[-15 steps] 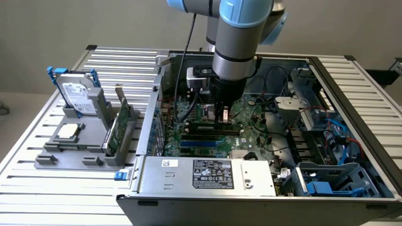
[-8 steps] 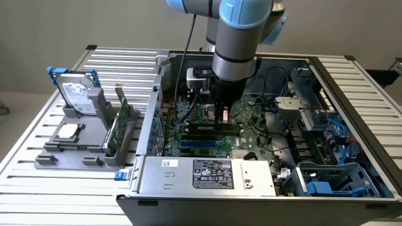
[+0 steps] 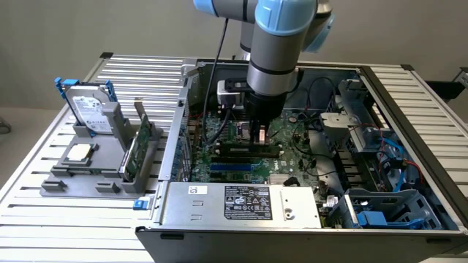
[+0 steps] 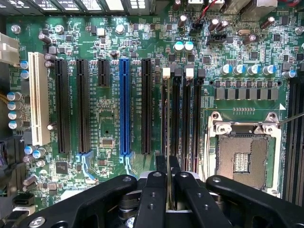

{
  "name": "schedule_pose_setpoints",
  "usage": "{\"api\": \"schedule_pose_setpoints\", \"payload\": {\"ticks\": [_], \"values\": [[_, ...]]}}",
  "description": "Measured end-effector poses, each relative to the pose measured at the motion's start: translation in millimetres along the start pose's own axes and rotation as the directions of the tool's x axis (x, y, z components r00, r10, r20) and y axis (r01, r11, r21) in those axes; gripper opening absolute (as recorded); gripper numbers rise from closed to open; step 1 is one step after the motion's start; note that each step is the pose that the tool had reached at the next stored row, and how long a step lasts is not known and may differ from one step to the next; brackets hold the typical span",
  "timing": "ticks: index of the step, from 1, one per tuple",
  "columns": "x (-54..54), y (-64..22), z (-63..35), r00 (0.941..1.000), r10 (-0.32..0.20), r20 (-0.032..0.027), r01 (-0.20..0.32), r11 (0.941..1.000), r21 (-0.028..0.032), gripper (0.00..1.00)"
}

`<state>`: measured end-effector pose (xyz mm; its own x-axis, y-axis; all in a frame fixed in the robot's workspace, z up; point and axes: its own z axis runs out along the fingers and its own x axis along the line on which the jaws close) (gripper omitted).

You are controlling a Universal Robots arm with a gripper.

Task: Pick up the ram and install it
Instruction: 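Insert the ram into the slot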

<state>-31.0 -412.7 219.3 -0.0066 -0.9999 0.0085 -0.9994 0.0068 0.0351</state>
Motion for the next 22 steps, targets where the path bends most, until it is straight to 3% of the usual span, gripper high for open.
{"api": "schedule_pose_setpoints", "payload": {"ticks": [8,9,10,11,12,13,14,22], "values": [[0.0,0.4,2.5,1.0000,0.004,-0.0001,-0.004,1.0000,-0.0001,0.15],[0.0,0.4,2.6,1.0000,0.004,0.0000,-0.004,1.0000,-0.0001,0.21],[0.0,0.5,2.6,1.0000,0.004,0.0001,-0.004,1.0000,-0.0001,0.21],[0.0,0.5,2.4,1.0000,0.004,0.0001,-0.004,1.0000,-0.0001,0.33],[0.0,0.6,1.5,1.0000,0.004,0.0003,-0.004,1.0000,-0.0005,0.33],[0.0,0.8,-0.2,1.0000,0.004,0.0004,-0.004,1.0000,-0.0013,0.33],[0.0,1.0,-2.5,1.0000,0.004,0.0002,-0.004,1.0000,-0.0027,0.40],[0.4,3.1,-22.4,1.0000,0.008,0.0009,-0.008,0.9999,-0.0122,0.40]]}}
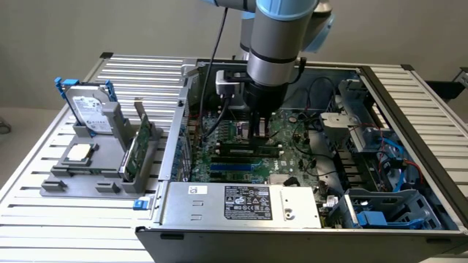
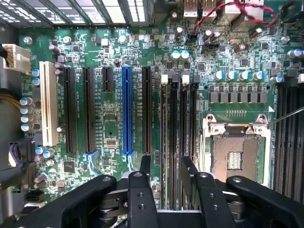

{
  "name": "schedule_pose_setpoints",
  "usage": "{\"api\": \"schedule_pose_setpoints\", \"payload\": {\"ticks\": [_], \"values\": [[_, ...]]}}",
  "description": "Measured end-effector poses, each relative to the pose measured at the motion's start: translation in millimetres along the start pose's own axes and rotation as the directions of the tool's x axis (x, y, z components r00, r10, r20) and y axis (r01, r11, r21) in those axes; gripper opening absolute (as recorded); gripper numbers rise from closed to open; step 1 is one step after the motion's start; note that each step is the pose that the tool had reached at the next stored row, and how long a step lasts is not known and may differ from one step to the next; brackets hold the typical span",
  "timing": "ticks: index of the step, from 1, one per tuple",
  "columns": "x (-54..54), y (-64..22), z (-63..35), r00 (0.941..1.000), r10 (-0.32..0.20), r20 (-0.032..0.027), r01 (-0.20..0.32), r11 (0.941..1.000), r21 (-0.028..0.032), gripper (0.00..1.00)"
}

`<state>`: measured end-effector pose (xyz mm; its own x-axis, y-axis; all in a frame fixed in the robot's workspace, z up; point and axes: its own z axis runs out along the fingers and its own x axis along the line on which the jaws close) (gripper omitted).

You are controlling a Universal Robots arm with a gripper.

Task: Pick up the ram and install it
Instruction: 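Insert the ram into the slot, then press down the ram until it locks into place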

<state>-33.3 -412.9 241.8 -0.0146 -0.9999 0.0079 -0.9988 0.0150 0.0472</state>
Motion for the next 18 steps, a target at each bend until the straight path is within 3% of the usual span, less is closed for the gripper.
{"api": "schedule_pose_setpoints", "payload": {"ticks": [3,7,10,18], "values": [[0.4,0.5,-8.0,1.0000,0.002,0.0005,-0.002,1.0000,-0.0032,0.38],[0.5,0.7,-12.5,1.0000,0.004,0.0008,-0.004,1.0000,-0.0076,0.19],[0.5,0.7,-12.7,1.0000,0.004,0.0006,-0.004,1.0000,-0.0080,0.11],[0.6,0.7,-13.2,1.0000,0.004,0.0005,-0.004,1.0000,-0.0080,0.11]]}}
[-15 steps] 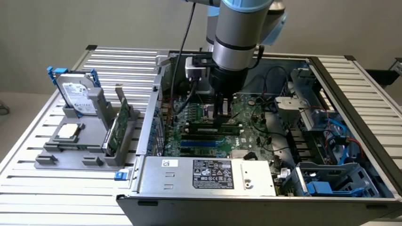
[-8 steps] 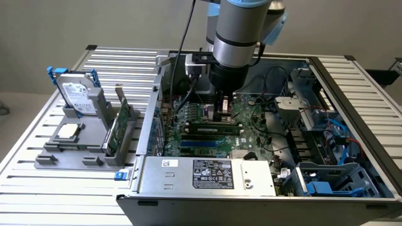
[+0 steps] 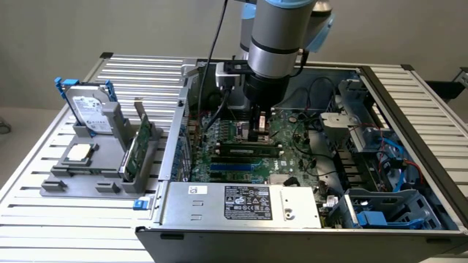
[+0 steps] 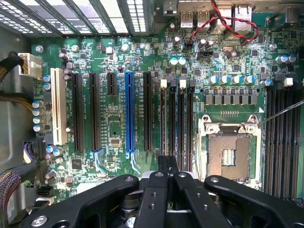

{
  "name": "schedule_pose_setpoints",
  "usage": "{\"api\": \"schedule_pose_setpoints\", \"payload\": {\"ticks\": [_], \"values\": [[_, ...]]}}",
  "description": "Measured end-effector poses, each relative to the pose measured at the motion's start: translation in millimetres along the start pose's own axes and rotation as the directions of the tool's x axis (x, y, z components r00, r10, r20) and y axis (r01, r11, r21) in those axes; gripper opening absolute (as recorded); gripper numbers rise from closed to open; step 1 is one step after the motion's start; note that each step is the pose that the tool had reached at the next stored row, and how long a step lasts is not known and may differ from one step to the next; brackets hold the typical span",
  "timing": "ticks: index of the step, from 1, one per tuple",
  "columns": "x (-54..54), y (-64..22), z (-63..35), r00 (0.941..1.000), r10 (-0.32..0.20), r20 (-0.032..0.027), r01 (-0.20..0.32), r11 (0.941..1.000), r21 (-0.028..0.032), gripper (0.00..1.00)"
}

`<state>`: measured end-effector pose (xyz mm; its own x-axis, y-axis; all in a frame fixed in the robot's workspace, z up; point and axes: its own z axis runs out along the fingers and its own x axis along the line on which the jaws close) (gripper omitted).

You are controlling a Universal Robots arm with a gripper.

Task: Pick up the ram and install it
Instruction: 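Press down the ram until it locks into place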

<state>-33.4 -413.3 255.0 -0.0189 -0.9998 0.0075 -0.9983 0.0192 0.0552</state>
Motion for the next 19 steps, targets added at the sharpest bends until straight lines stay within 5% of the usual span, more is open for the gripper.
{"api": "schedule_pose_setpoints", "payload": {"ticks": [10,13,19], "values": [[0.1,2.3,0.3,1.0000,0.000,-0.0002,0.000,1.0000,0.0001,0.11],[0.0,11.1,4.8,1.0000,0.000,0.0000,0.000,1.0000,0.0026,0.11],[-1.9,11.7,15.2,1.0000,0.000,0.0001,0.000,1.0000,0.0046,0.11]]}}
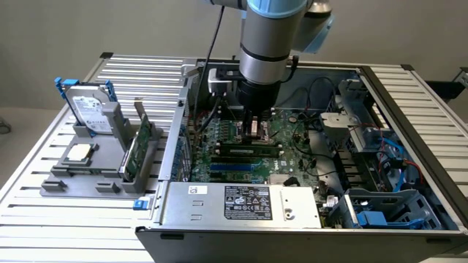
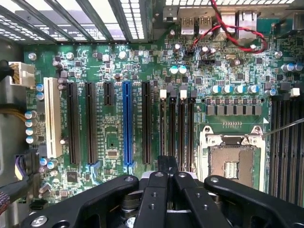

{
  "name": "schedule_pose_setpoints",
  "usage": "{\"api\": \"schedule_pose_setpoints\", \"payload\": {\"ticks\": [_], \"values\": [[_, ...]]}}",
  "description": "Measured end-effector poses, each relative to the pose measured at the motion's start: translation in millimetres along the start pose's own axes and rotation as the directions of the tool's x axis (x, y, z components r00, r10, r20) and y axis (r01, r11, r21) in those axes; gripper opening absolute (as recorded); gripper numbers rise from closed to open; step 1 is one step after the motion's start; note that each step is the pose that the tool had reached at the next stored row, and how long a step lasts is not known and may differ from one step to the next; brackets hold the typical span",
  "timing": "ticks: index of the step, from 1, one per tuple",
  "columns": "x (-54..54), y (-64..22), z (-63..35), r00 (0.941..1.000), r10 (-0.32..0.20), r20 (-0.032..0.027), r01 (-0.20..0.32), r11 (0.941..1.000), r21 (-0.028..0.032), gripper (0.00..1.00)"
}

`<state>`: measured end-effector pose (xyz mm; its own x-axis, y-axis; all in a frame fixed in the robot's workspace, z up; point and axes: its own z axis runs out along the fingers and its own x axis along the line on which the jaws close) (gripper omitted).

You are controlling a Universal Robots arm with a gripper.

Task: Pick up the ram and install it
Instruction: 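Press down the ram until it locks into place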

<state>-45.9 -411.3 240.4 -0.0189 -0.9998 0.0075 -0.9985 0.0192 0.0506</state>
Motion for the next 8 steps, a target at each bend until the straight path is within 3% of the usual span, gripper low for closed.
{"api": "schedule_pose_setpoints", "payload": {"ticks": [8], "values": [[-3.2,-0.2,4.8,1.0000,0.000,-0.0002,0.000,1.0000,-0.0001,0.11]]}}
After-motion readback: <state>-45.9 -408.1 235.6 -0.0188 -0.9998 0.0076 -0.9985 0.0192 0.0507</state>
